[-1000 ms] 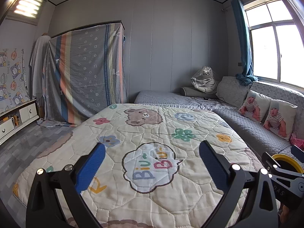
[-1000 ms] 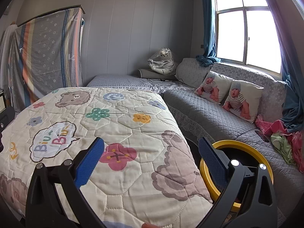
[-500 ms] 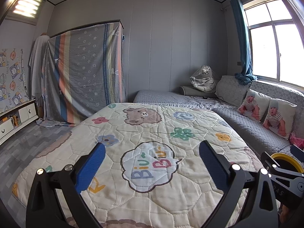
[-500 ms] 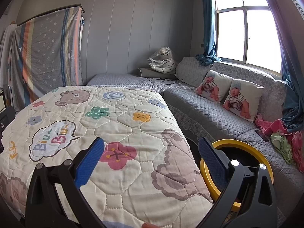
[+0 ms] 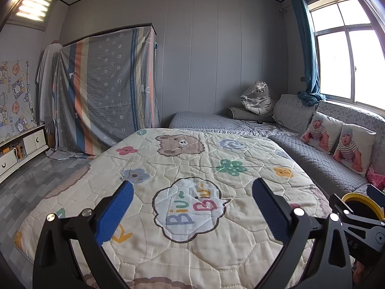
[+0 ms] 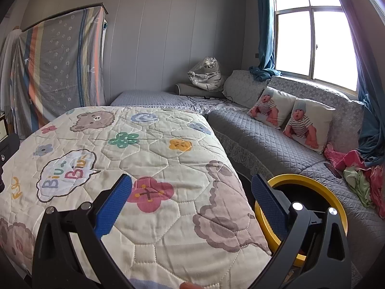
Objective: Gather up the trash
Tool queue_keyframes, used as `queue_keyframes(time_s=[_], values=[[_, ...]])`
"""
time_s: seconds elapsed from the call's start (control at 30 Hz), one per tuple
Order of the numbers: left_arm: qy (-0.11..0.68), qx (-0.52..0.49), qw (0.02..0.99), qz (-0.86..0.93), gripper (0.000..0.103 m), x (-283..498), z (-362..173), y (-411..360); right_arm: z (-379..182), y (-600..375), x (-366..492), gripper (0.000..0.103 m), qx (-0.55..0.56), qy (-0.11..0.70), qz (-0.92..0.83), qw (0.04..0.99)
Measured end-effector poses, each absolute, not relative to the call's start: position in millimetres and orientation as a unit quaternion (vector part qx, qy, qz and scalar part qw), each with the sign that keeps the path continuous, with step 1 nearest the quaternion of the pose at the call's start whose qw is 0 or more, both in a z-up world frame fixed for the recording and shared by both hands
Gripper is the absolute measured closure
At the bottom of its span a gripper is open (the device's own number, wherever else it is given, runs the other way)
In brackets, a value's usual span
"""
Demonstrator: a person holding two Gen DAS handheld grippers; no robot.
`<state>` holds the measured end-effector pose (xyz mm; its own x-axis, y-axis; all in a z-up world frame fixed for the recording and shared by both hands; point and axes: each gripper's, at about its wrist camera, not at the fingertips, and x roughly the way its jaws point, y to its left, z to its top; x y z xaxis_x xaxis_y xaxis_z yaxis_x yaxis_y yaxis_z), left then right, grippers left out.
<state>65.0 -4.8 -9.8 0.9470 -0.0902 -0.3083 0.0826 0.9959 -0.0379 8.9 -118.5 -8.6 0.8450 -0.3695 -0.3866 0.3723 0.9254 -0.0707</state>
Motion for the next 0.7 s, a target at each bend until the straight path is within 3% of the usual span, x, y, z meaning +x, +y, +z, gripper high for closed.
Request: queue_keyframes(time_s=[0.7], values=[[0.157,-0.008,0.986,-0.046,0.008,64.3,-12.8,-6.6,-11.0,-119.1,12.4,0.008,0.006,0.209,-0.190,0.959]])
